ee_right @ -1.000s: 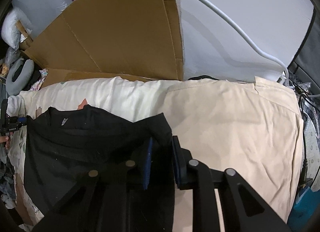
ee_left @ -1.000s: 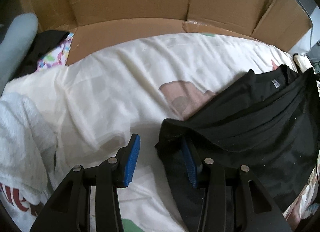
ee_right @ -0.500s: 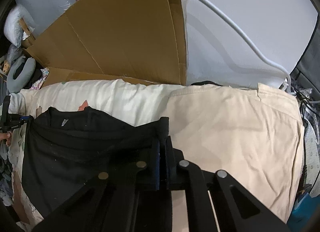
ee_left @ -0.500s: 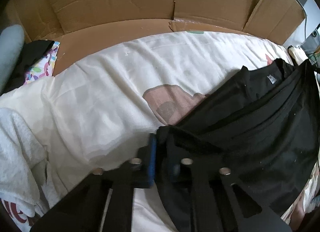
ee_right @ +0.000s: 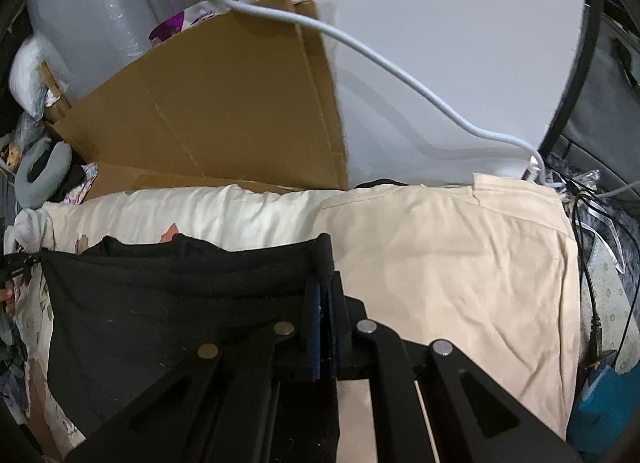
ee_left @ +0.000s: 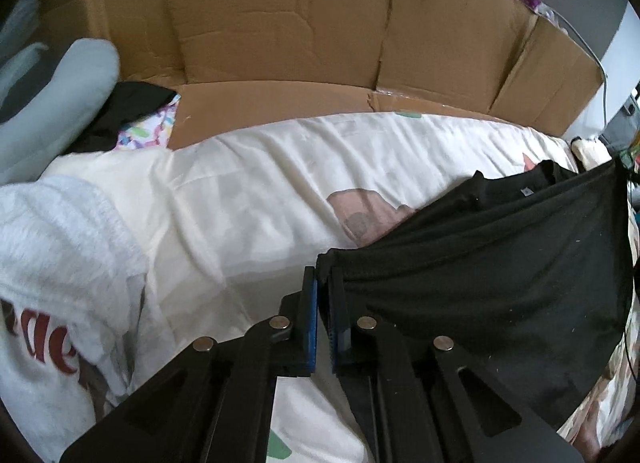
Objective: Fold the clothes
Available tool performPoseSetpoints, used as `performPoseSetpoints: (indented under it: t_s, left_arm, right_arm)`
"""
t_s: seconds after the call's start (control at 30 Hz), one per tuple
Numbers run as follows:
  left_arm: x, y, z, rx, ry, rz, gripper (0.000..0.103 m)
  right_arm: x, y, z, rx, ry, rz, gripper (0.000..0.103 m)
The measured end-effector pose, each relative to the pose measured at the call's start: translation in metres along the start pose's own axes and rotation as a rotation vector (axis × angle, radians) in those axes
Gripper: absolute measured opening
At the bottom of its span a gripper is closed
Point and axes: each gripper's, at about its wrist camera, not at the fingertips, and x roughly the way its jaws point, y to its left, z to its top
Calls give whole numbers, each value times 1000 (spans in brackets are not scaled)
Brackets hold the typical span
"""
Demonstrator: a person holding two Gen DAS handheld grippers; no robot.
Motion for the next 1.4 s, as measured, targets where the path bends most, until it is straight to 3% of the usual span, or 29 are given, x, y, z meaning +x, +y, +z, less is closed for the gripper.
performPoseSetpoints:
  t_s: [0.6,0.97,1.03,1.3,1.4]
  left_arm:
    - [10,8,32,-28,0,20,4]
    - [49,6,47,-25,62,63,4]
    - [51,6,53,15,65,152,4]
    - [78,7,49,-14,150,186,8]
    - [73,4,50,-16,146,213,10]
  right_arm:
    - [13,-1,22,-1,7,-58,3]
    - [44,-1,26,-10,61,-115,3]
    - [48,-1,26,-11,70,-123,3]
    - [54,-4,28,11,89,-122,4]
    - [46,-3,31,23,86,-125,12]
